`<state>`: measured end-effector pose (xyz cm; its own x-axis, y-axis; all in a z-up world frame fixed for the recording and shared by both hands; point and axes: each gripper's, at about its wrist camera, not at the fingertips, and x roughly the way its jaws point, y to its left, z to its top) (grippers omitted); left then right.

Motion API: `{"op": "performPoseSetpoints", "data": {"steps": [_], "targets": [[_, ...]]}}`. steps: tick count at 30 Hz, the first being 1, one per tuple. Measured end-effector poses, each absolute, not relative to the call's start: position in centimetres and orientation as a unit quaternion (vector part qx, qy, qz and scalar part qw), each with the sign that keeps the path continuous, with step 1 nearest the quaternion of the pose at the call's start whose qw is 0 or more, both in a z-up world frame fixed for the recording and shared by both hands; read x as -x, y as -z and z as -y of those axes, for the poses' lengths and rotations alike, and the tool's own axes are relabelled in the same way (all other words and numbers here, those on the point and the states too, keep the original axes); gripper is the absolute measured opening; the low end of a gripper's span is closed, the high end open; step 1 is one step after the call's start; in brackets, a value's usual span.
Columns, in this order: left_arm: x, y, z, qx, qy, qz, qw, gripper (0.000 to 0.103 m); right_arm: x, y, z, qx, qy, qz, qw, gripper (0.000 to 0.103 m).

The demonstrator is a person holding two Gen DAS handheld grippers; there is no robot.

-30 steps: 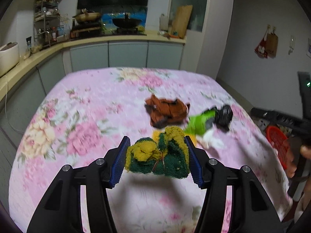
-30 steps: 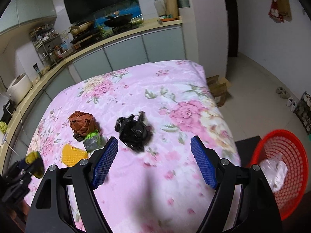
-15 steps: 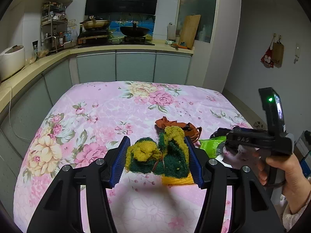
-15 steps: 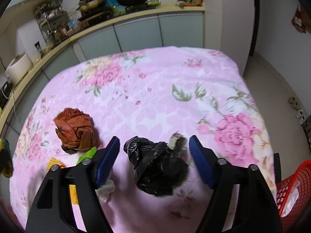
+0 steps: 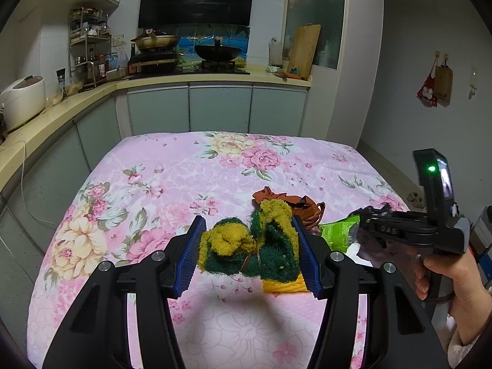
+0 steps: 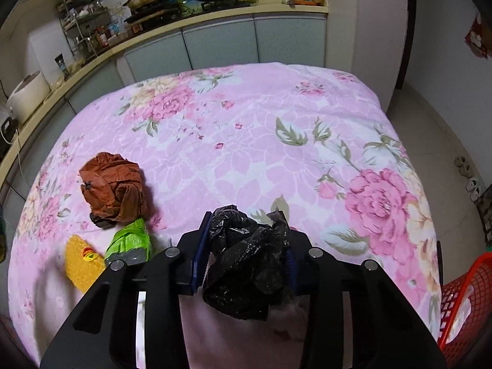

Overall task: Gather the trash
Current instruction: 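Grasp the yellow-green sponge with the left tool while the right tool grasps the black bag, then lift the sponge and black bag and carry both over the red basket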

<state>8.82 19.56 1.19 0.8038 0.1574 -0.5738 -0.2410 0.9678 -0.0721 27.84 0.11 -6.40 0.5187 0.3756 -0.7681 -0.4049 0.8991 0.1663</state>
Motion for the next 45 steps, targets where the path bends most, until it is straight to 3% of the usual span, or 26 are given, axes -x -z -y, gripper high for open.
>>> {"op": "performPoseSetpoints", "data": {"steps": [20, 45], "targets": [[-7.1, -7.1, -15.3, 0.043, -0.103, -0.222, 0.969, 0.054, -18.0, -5.9, 6.2, -0.028, -0.225, -0.285, 0.931, 0.039], [-7.2, -9.8, -9.4, 0.024, -0.042, -0.187, 0.981, 0.054, -13.6, -10.0, 11.5, -0.039, -0.175, -0.237, 0.955, 0.039]]}}
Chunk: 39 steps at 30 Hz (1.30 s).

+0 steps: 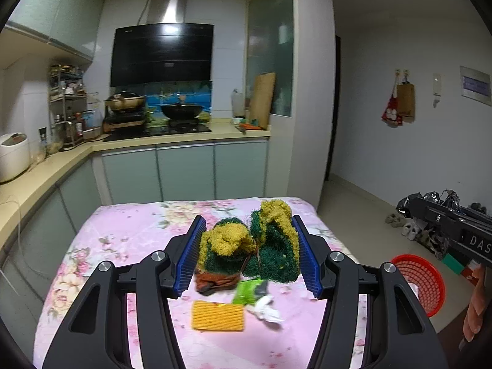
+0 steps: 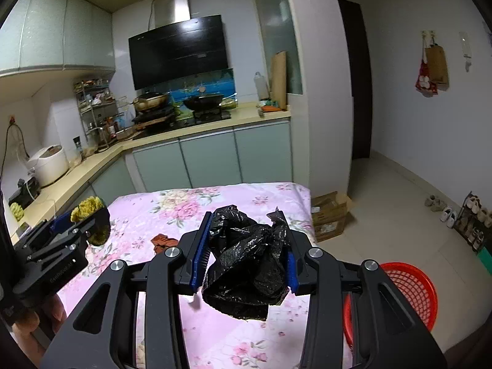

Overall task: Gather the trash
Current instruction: 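Lift the sponge and black bag and carry both over the red basket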

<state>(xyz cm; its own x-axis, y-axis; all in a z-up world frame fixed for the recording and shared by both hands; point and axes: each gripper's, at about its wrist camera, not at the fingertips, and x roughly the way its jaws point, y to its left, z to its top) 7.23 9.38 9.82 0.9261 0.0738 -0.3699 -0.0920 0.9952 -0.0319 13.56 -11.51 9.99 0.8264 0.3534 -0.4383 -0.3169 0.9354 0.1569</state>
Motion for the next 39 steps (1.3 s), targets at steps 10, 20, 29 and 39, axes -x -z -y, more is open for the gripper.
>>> {"op": "performPoseSetpoints", "data": {"steps": [10, 20, 29, 39], "targets": [[-9.0, -9.6, -4.3, 0.016, 0.033, -0.194, 0.980, 0.054, -13.0, -9.9, 15.9, -0.051, -0.120, -0.234, 0.963, 0.039], [-11.1, -9.0, 2.7, -0.004, 0.121, -0.205, 0.971, 0.054, -12.6, -9.0, 20.7, -0.065, -0.058, -0.241, 0.967, 0.039], [-13.6, -7.1, 7.8, -0.004, 0.189, -0.235, 0.953, 0.054, -12.8, -7.5, 24.5, -0.080, -0.007, -0.253, 0.964, 0.039], [-16.5, -3.7, 13.2, -0.011, 0.238, -0.281, 0.930, 0.055, -13.9, -4.7, 28.9, -0.100, 0.043, -0.279, 0.954, 0.039]]}}
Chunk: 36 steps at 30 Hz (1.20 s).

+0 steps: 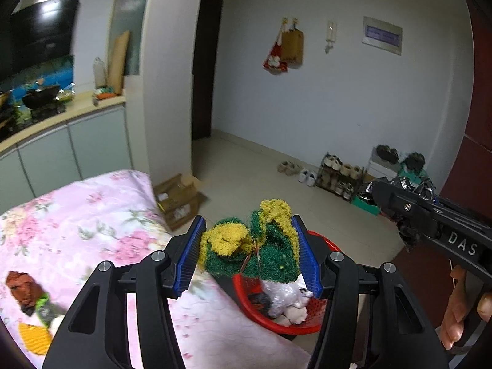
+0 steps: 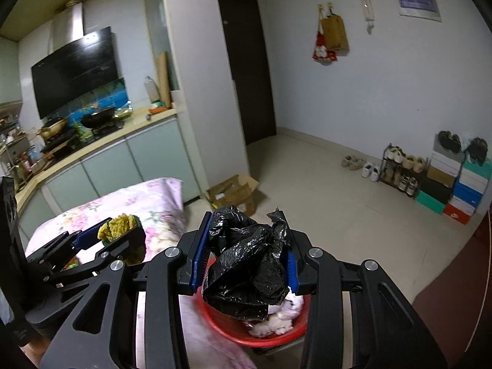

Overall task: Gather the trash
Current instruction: 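Lift the sponge and black bag and carry both over the red basket, then open both tools to drop the sponge and black bag into the basket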

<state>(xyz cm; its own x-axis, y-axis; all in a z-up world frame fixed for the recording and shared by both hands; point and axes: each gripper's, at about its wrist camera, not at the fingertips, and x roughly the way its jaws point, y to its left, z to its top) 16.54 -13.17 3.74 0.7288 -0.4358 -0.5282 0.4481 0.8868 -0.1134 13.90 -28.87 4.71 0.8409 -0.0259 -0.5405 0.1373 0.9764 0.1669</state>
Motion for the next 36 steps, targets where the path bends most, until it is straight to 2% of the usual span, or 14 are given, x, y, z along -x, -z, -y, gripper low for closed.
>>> {"op": "performPoseSetpoints", "data": {"steps": [20, 22, 25, 26, 30, 36], "targets": [[-22.1, 4.6, 20.1, -0.042, 0.261, -0.393, 0.881, 0.056, -18.0, 4.4, 33.6, -0.140, 0.066, -0.397, 0.905, 0.040], [-22.3, 5.2, 20.2, -0.045, 0.261, -0.399, 0.878, 0.057, -18.4, 4.9, 33.8, -0.144, 0.063, -0.404, 0.901, 0.041], [-22.3, 5.4, 20.0, -0.046, 0.259, -0.402, 0.877, 0.064, -18.5, 5.5, 34.2, -0.160, 0.056, -0.408, 0.897, 0.057], [-22.3, 5.4, 20.0, -0.046, 0.257, -0.401, 0.878, 0.068, -18.5, 5.6, 34.3, -0.161, 0.057, -0.408, 0.897, 0.059], [-22.0, 4.8, 19.2, -0.042, 0.246, -0.388, 0.887, 0.078, -18.3, 5.5, 34.5, -0.165, 0.055, -0.406, 0.897, 0.060], [-21.5, 3.2, 17.3, -0.034, 0.225, -0.371, 0.900, 0.082, -17.4, 4.1, 34.2, -0.161, 0.057, -0.391, 0.905, 0.064]]}}
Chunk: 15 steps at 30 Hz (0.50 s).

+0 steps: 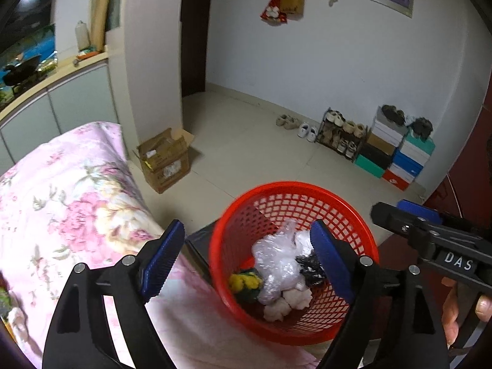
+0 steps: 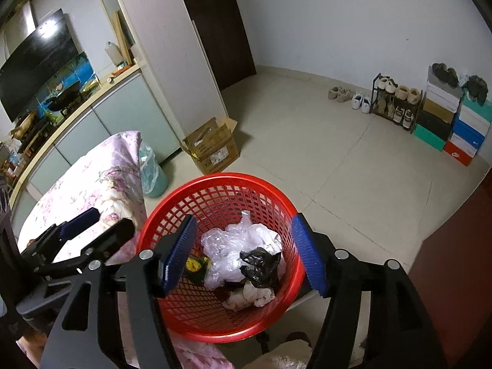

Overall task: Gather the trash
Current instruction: 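Open both tools to drop the sponge and black bag into the basket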

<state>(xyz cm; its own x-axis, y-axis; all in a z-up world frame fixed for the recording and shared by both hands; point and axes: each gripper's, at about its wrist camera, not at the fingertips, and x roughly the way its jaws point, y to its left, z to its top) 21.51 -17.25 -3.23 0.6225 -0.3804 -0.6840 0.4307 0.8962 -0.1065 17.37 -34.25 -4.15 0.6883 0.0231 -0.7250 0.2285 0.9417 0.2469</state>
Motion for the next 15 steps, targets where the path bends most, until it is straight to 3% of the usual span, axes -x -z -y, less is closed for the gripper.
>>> {"op": "performPoseSetpoints", "data": {"steps": [15], "targets": [[-17.8, -0.8, 9.9, -0.009, 0.154, -0.336, 0.929, 0.083, -15.4, 0.9, 29.1, -0.126, 0.010, -0.349, 0.929, 0.070]]}}
